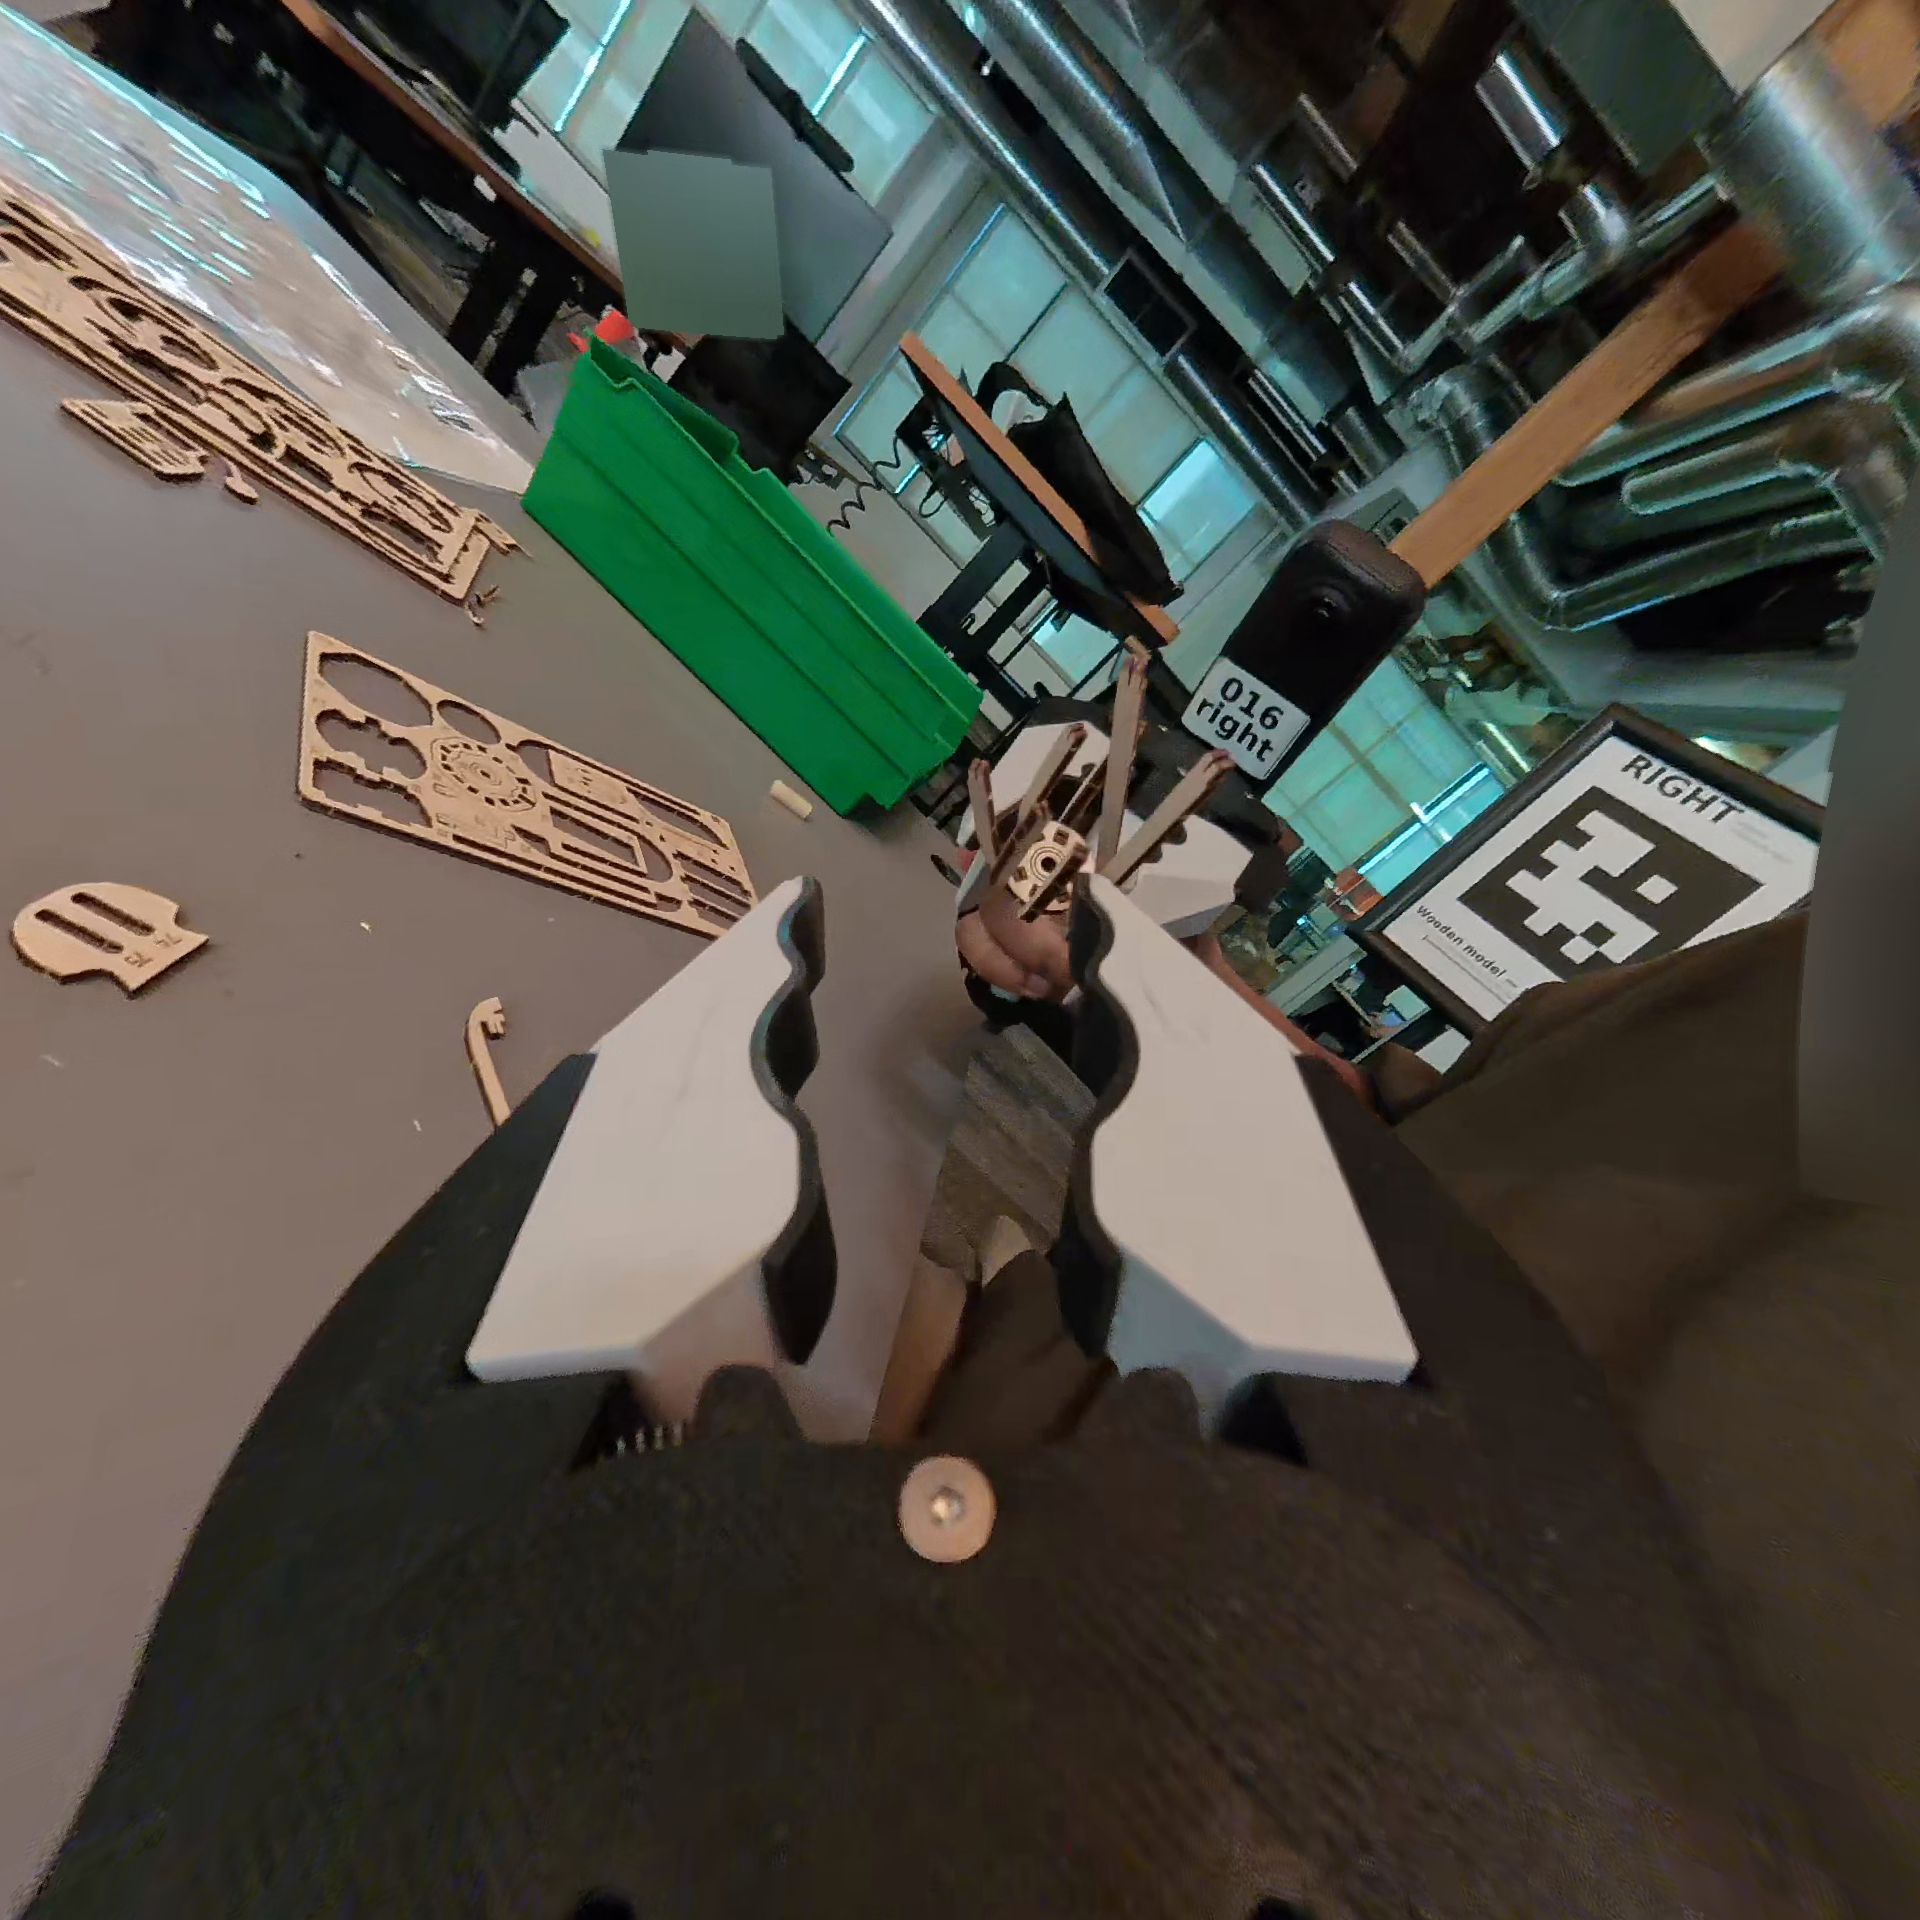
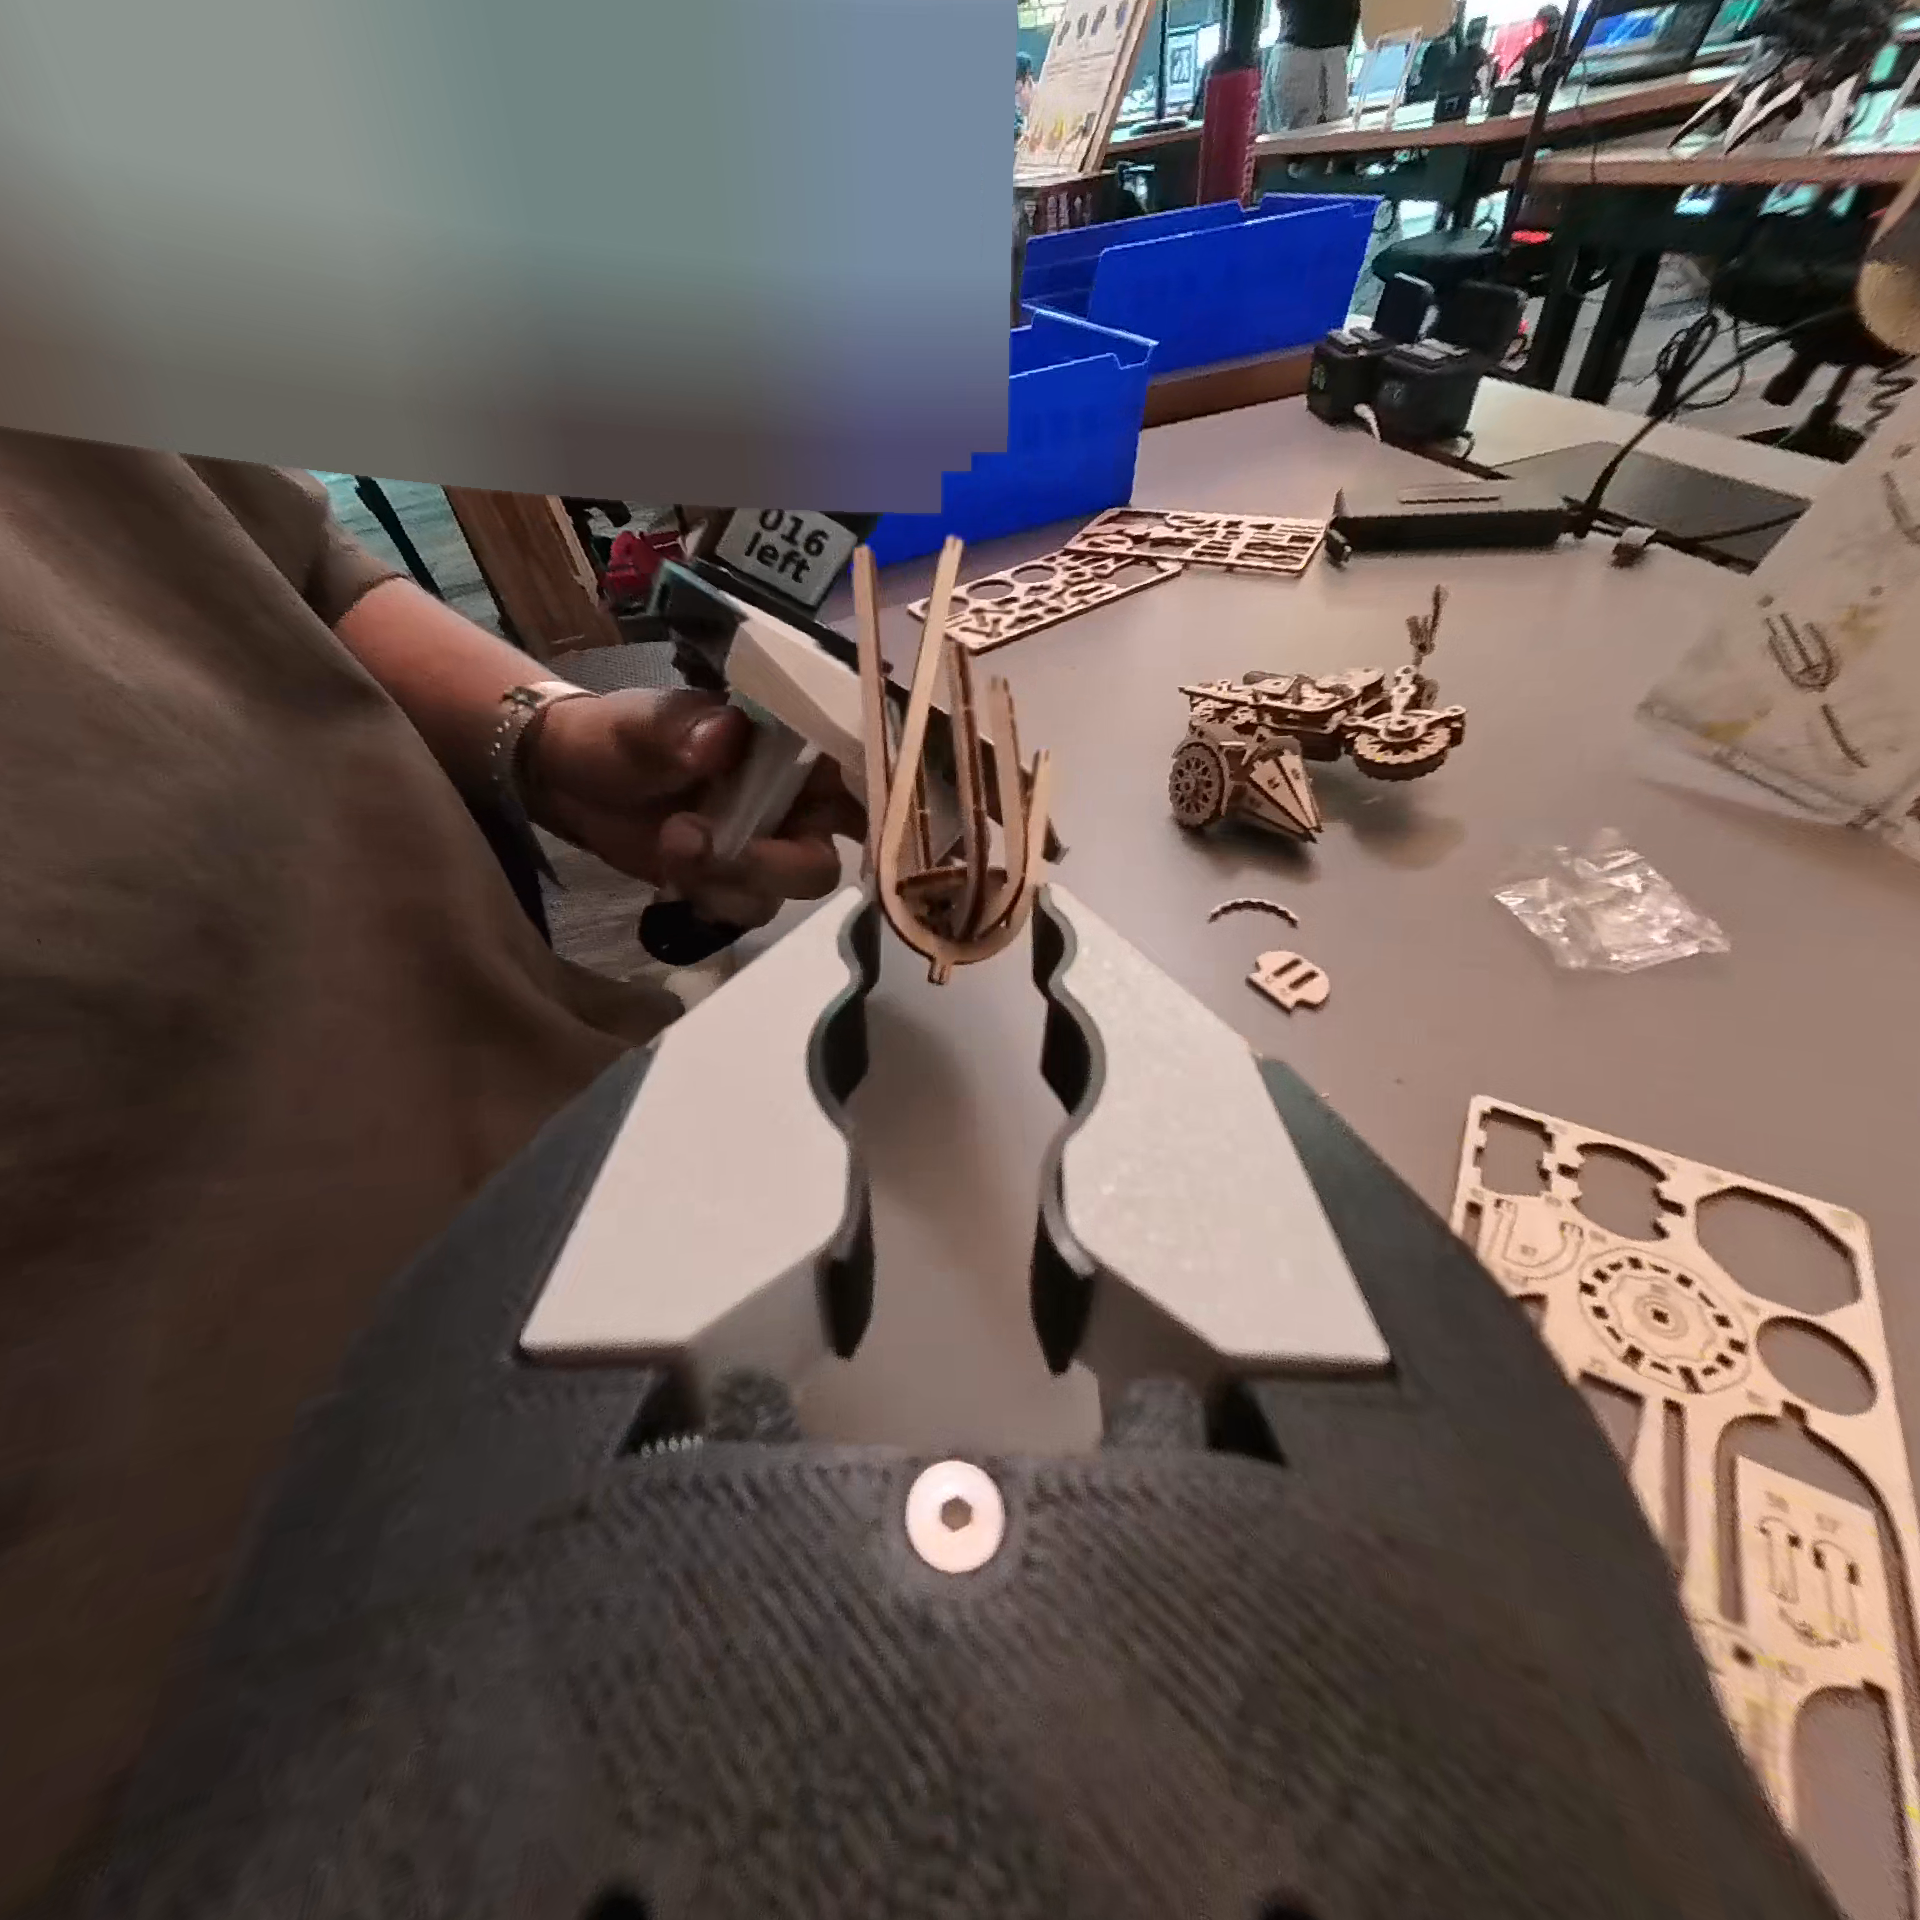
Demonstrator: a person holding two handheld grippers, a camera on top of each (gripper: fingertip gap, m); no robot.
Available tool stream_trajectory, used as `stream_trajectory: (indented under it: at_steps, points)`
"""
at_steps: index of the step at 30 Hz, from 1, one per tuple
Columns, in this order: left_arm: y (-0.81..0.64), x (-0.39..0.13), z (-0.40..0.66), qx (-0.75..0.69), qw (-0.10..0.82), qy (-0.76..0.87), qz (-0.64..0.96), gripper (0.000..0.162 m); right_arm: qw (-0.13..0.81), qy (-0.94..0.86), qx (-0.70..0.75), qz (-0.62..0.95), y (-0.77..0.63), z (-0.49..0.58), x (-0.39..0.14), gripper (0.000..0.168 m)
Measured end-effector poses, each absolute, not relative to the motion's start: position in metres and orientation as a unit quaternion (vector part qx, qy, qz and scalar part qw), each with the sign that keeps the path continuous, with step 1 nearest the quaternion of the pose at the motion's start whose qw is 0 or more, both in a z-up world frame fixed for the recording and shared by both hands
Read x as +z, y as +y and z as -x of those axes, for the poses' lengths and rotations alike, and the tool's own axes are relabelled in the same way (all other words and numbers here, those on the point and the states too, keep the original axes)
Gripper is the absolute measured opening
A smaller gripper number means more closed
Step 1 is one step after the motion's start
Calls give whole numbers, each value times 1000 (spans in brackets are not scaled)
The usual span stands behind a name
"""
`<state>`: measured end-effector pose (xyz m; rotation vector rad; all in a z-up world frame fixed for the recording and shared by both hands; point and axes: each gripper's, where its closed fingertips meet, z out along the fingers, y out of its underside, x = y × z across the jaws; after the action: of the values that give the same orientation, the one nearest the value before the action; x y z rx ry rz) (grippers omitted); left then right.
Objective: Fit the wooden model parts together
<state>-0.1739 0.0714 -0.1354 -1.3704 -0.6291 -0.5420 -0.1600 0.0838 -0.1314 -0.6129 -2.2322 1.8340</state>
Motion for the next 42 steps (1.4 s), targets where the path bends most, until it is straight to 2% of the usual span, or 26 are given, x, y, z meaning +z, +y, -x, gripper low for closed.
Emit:
stream_trajectory:
  at_steps: [8,12,16,18,20,29,42]
  points:
    - [74,-130,167,-248,703,-262,613,46,134,-761,612,169,80,156,-130,27]
    - [75,-115,157,-251,726,-219,602,51,116,-750,630,164,77,151,-123,27]
    - [77,-114,150,-234,730,-197,611,49,41,-742,642,187,70,144,-128,27]
    - [77,-112,148,-245,732,-195,605,38,-22,-724,654,219,67,143,-128,27]
    - [75,-112,149,-265,732,-206,594,34,-42,-713,660,232,67,145,-128,27]
    - [66,-101,155,-342,747,-230,522,33,-26,-701,680,210,68,142,-115,29]
    - [63,-86,146,-339,773,-186,503,34,10,-699,690,189,68,136,-102,33]
